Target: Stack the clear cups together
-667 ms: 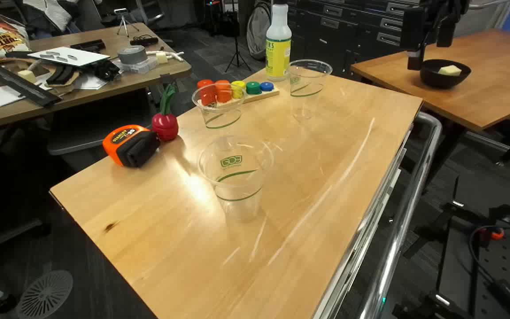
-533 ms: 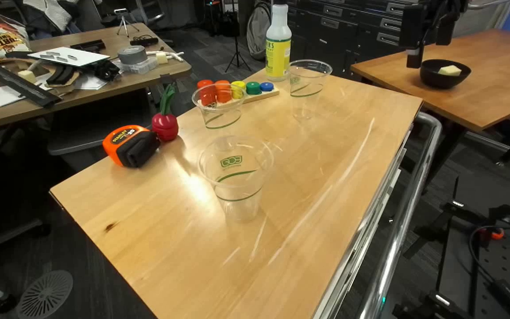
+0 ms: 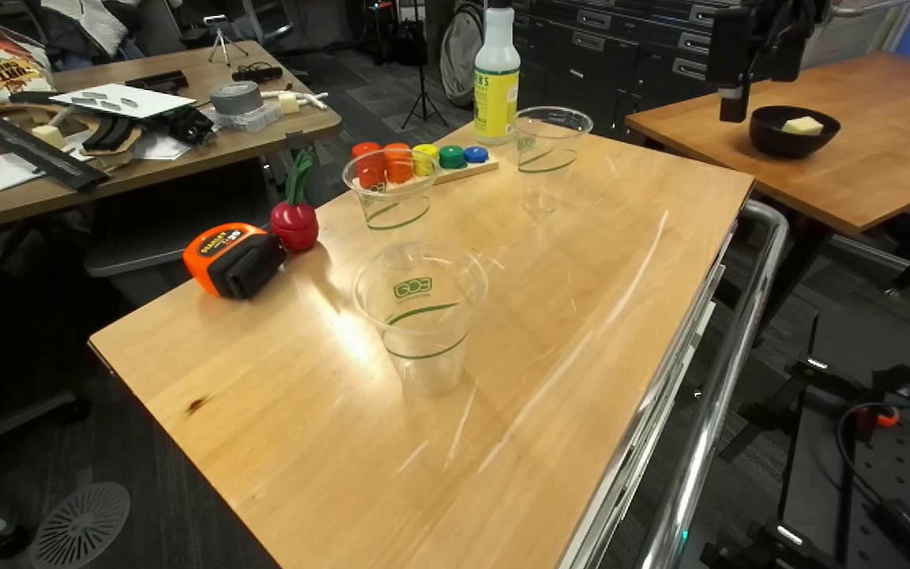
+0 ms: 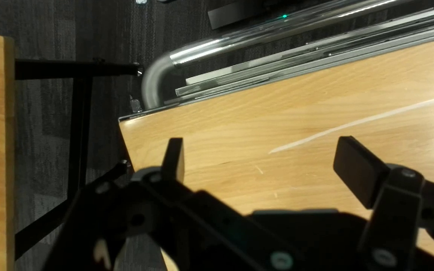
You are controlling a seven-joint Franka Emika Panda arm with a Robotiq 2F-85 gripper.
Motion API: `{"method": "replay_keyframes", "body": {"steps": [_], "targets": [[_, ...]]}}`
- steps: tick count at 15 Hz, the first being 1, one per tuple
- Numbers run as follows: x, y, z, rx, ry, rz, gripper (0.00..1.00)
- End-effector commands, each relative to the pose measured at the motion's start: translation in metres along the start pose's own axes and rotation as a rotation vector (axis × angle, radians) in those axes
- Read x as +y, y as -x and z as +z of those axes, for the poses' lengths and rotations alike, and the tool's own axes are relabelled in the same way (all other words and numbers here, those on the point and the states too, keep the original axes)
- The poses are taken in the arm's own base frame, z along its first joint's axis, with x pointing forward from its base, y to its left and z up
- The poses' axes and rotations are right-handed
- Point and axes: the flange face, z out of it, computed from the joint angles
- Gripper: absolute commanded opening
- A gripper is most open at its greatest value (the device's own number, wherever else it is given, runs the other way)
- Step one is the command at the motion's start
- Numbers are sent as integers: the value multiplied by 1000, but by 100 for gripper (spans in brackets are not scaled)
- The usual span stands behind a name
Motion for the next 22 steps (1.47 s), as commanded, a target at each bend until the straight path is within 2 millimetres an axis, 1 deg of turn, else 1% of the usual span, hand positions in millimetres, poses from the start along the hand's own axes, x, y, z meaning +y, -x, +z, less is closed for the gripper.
{"method": "replay_keyframes", "body": {"steps": [1, 4, 7, 10, 14, 16, 19, 22], "targets": [[-4, -15, -22, 41, -36, 5, 100], [-9, -27, -41, 87, -81, 12, 100], [-19, -44, -47, 121, -138, 29, 100], [-33, -67, -37, 135, -208, 60, 100], [-51, -97, -13, 139, -251, 76, 100], [-59, -112, -4, 156, -257, 87, 100], [-64, -128, 1, 183, -248, 89, 100], [-64, -138, 4, 194, -240, 93, 100]]}}
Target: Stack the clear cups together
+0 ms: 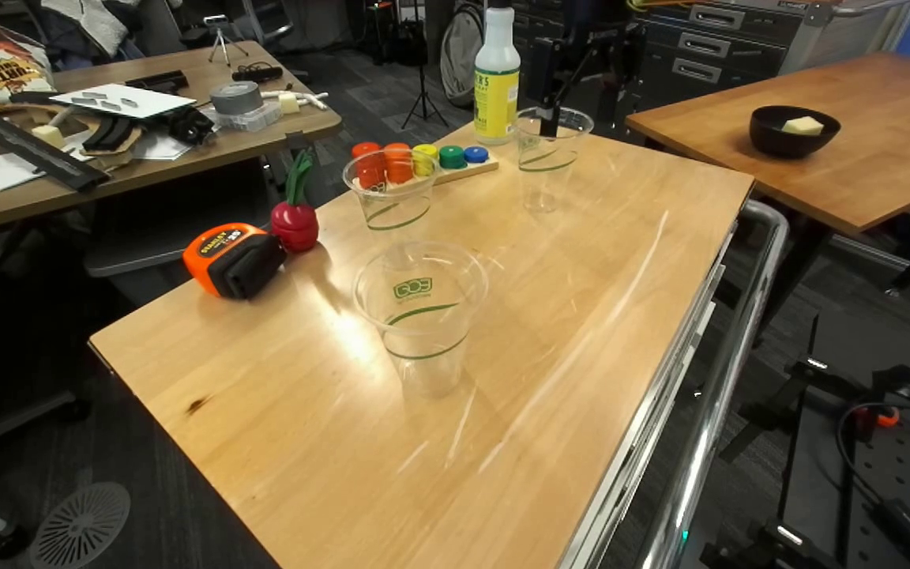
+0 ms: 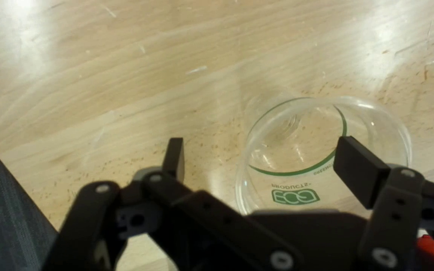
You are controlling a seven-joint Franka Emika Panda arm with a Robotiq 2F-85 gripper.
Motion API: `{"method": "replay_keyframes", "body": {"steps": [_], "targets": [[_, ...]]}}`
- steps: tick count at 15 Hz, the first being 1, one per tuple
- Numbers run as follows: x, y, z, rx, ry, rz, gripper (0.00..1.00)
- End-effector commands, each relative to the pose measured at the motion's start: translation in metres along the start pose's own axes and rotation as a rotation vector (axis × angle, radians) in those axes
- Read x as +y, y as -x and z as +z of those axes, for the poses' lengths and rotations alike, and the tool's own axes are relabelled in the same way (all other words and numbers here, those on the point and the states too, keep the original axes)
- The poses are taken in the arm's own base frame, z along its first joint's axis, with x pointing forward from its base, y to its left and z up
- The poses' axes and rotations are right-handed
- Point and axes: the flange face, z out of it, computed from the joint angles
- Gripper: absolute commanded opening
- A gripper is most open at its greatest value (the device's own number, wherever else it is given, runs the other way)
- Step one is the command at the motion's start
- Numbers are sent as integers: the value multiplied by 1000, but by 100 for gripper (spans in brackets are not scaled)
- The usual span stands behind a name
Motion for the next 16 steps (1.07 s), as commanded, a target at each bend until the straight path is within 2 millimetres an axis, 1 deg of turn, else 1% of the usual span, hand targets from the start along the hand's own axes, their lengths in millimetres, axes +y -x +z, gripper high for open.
{"method": "replay_keyframes", "body": {"steps": [1, 2, 5, 7, 10, 11, 12, 16], "targets": [[-1, -19, -3, 28, -6, 24, 75], [1, -20, -3, 21, -6, 26, 74], [6, -22, -2, 11, 7, 32, 49], [12, -24, 0, 2, 15, 48, 35], [18, -24, 3, -8, 18, 79, 11], [20, -24, 5, -17, 19, 89, 4], [21, -24, 8, -31, 12, 100, 0], [21, -26, 9, -102, -9, 169, 2]]}}
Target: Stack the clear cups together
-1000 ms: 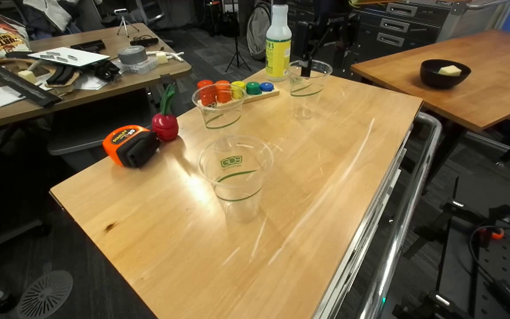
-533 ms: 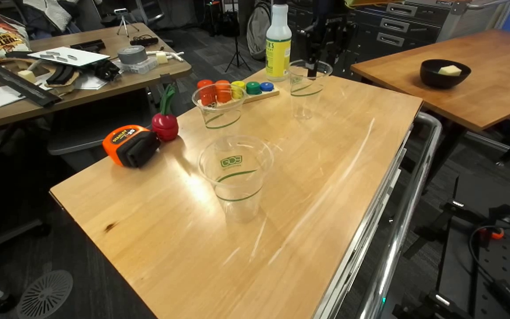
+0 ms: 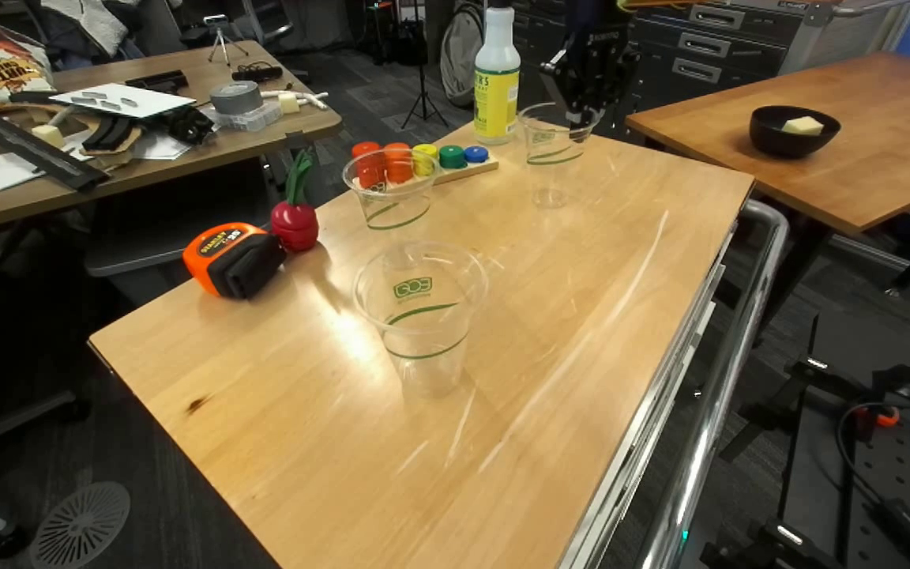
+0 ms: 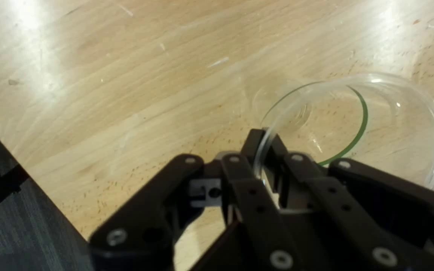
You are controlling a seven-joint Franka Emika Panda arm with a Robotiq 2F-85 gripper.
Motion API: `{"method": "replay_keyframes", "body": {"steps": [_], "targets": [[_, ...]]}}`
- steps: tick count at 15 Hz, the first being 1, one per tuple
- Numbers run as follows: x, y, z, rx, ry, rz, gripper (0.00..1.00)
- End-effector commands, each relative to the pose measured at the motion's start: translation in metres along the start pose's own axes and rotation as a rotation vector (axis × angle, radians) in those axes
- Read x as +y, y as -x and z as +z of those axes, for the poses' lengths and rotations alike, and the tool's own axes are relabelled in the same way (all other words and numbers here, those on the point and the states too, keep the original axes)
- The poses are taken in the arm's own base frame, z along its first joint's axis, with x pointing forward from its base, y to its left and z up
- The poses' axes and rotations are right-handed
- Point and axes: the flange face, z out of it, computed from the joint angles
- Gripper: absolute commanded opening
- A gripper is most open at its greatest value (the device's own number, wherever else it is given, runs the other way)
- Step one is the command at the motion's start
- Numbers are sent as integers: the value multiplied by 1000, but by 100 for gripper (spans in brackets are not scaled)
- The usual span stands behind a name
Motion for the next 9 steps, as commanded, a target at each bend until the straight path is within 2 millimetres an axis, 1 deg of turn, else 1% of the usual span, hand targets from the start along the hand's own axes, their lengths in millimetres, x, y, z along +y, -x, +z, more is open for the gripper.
{"method": "replay_keyframes", "body": {"steps": [1, 3, 5, 7, 9], "targets": [[-2, -10, -1, -75, -7, 76, 2], [-9, -9, -12, -112, -2, 88, 2], [-24, -10, -29, -127, 16, 79, 2], [-45, -11, -52, -115, 31, 62, 2], [-74, -13, -79, -77, 15, 29, 2]]}}
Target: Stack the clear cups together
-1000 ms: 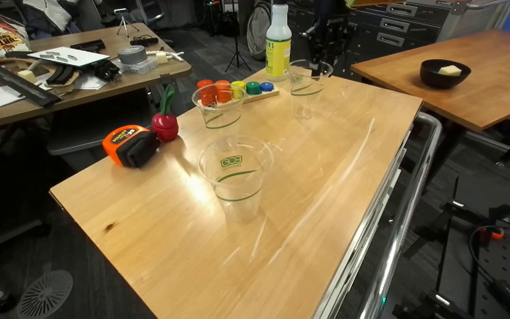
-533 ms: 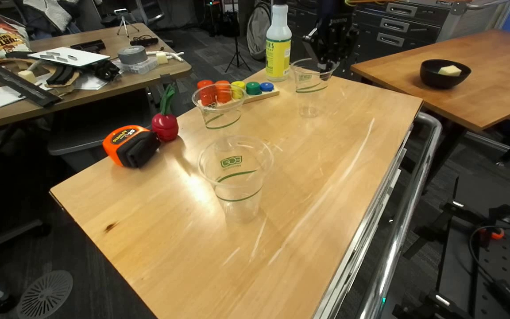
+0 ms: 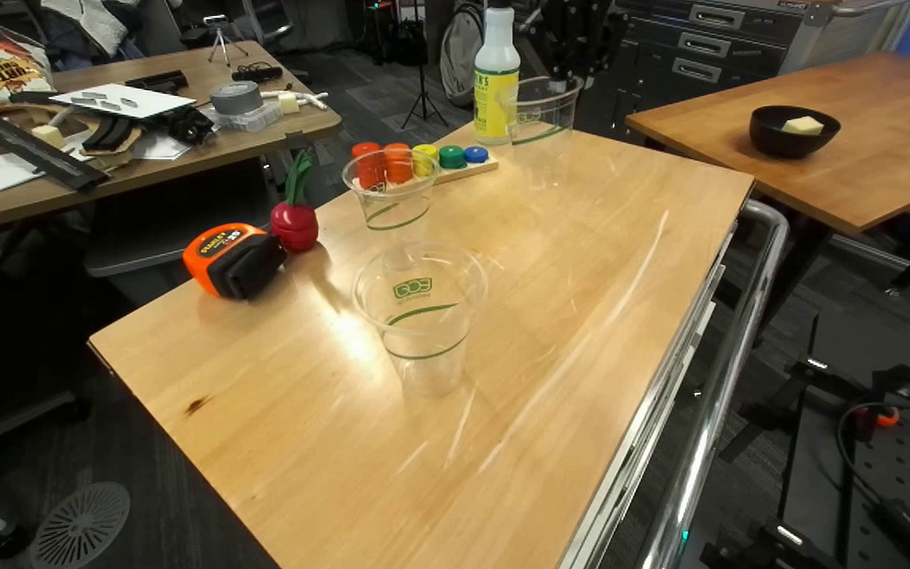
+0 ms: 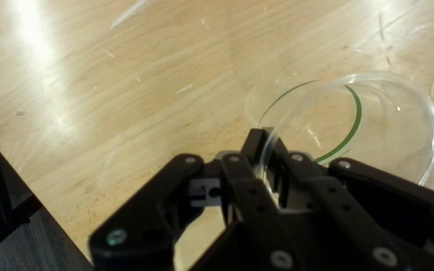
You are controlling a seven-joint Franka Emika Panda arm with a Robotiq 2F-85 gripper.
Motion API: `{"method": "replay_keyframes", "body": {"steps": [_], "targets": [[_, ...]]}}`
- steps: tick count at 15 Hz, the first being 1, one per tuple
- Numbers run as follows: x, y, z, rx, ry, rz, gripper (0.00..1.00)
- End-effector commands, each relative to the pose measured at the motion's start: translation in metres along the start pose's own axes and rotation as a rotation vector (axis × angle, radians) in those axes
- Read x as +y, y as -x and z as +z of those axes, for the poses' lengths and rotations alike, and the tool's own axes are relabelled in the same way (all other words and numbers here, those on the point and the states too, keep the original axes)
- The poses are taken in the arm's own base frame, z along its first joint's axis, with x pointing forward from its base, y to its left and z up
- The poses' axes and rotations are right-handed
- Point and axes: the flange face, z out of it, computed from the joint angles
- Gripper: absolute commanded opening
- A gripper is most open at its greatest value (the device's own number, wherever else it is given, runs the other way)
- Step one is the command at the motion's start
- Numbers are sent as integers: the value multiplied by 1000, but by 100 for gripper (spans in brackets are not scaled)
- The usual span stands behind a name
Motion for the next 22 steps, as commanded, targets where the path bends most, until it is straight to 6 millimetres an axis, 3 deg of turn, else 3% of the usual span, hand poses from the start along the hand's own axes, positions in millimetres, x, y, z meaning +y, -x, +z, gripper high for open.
{"method": "replay_keyframes", "body": {"steps": [1, 6, 10, 17, 22], "targets": [[-50, -2, -51, 59, -17, -38, 2], [-101, 4, -95, 190, -72, -108, 2], [-130, 14, -102, 212, -111, -172, 2], [-168, 22, -72, 174, -143, -248, 2], [-174, 21, -43, 132, -118, -275, 2]]}}
